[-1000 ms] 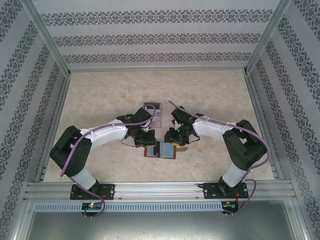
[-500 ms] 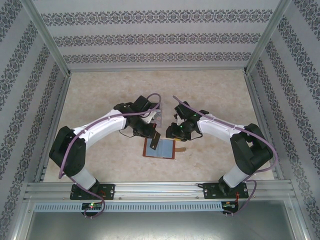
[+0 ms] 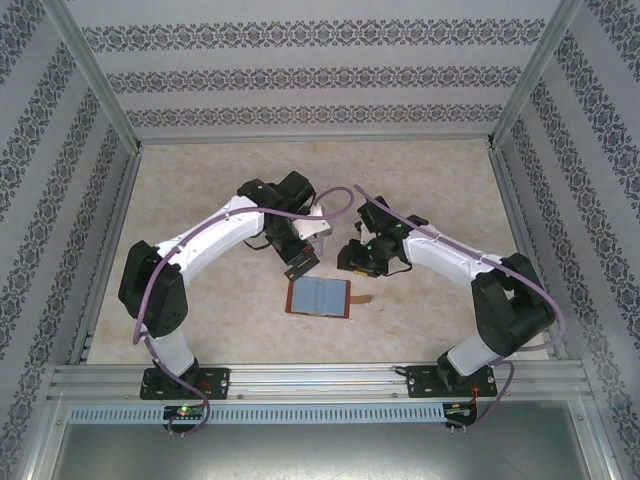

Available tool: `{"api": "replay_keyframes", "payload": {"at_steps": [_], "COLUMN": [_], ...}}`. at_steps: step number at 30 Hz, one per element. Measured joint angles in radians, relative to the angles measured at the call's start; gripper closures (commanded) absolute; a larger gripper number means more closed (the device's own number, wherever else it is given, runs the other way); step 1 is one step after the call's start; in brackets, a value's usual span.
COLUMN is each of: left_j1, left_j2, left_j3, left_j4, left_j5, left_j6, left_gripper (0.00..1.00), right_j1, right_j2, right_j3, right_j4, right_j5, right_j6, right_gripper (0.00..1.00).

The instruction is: Take the credit cards out of the card holder

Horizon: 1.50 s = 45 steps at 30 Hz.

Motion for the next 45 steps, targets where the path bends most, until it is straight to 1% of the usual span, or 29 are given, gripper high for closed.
{"api": "replay_keyframes", "payload": {"at_steps": [9,13,18,27,35,45], "left_j1": [0.000,0.000,0.009,0.082,0.145,0.164], "left_j2": [0.055,0.077,0.117,0.217,0.303,0.465], "left_j3": [0.064,0.095,0.165,0.310,0.473,0.709], "left_j4": [-0.023,-0.020,-0.019,-0.022,-0.035,-0.090], "left_j5": [-0.133,-0.169,-0.179,-0.173,-0.145,-0.119], "left_j6": [0.341,0.448,0.546,0.640,0.692,0.737], "left_gripper": [1.00,1.00,1.00,1.00,1.00,1.00], "right_j1": [-0.019,-0.034,-0.060,-0.072,-0.079,-0.085], "right_j2": [-0.085,-0.120,-0.153,-0.159,-0.147,-0.109], "right_j3": [0.002,0.001,-0.003,-0.006,-0.006,0.008], "right_j4": [-0.045,-0.056,-0.067,-0.080,-0.085,-0.097], "right_j5": [0.050,0.063,0.073,0.073,0.074,0.076], "right_j6": [-0.015,-0.017,-0.018,-0.018,-0.018,-0.018], "right_gripper": [0.54,0.54,0.53,0.53,0.53,0.53]}}
